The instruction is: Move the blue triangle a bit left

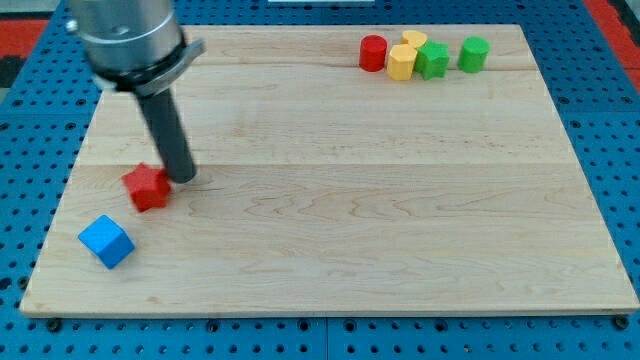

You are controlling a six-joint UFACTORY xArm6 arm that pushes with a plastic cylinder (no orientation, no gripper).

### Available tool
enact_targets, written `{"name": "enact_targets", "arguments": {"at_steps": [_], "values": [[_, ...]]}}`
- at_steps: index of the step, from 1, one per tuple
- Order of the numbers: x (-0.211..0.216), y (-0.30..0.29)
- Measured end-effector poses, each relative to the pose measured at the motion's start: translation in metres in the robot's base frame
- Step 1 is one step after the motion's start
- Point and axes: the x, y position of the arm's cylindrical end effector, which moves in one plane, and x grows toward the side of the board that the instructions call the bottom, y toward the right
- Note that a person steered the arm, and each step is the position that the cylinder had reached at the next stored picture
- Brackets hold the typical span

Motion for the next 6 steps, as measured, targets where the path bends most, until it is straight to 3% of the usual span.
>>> {"name": "enact_targets", "arguments": {"at_steps": [1, 3, 4, 5, 6], "values": [[0.014, -0.014], [-0.169, -0.022], [-0.218, -0.068], [-0.236, -0.129], [-0.211, -0.126]]}}
